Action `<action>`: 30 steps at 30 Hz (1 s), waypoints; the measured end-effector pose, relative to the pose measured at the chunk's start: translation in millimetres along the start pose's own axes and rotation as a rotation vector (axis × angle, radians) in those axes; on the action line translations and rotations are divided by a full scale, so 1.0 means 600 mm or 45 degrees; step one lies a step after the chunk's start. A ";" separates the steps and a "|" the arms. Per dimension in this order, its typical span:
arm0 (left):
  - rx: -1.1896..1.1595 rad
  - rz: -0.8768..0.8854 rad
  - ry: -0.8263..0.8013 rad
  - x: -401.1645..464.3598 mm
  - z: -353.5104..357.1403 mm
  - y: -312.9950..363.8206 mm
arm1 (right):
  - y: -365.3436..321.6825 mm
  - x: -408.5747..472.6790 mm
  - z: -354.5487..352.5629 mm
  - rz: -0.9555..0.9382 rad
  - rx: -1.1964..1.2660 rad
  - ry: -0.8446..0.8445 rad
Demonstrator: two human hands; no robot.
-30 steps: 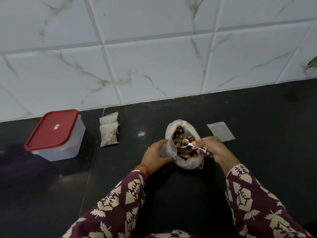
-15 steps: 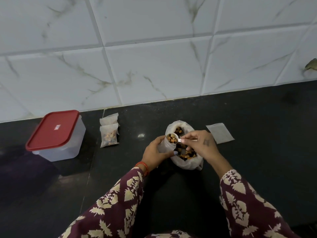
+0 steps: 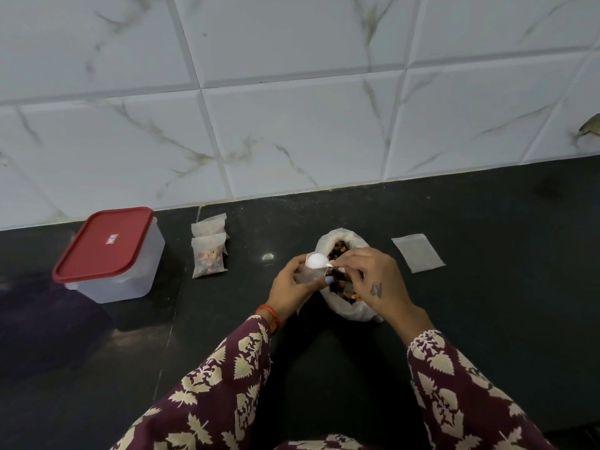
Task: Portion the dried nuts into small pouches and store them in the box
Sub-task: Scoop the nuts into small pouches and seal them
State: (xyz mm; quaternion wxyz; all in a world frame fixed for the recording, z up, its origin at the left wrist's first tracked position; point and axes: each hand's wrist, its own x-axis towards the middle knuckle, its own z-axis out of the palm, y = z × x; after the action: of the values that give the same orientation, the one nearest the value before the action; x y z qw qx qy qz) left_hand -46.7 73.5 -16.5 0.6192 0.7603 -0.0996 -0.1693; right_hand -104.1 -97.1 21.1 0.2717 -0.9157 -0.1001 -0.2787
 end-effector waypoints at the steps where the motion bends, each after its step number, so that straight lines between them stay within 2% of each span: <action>1: -0.007 -0.001 -0.001 0.001 0.000 -0.001 | 0.000 -0.001 0.001 -0.006 -0.008 0.008; 13: -0.072 0.033 0.020 -0.001 -0.003 -0.001 | -0.001 0.005 0.003 0.101 0.148 0.081; 16: -0.080 0.043 0.015 -0.002 -0.003 0.001 | 0.002 0.008 0.003 0.142 0.188 0.013; 18: -0.098 0.051 0.009 -0.002 -0.004 0.000 | 0.001 0.007 0.001 0.269 0.296 0.055; 21: -0.096 0.069 0.012 -0.005 -0.005 0.001 | 0.009 0.008 -0.006 0.605 0.511 0.185; 23: -0.071 0.088 0.017 -0.007 -0.007 -0.001 | 0.025 0.007 -0.011 0.802 0.545 0.211; 26: -0.022 0.093 0.023 -0.013 -0.010 -0.010 | 0.044 0.001 -0.012 0.922 0.385 0.076; 30: 0.150 0.101 -0.009 -0.016 -0.008 -0.018 | 0.043 0.000 0.007 0.866 -0.038 -0.192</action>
State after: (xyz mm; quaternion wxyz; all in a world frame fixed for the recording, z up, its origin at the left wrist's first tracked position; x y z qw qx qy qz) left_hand -54.4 84.0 -25.0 0.5792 0.7903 -0.1417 -0.1411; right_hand -93.6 -116.0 6.7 0.3276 -0.9185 0.1948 -0.1052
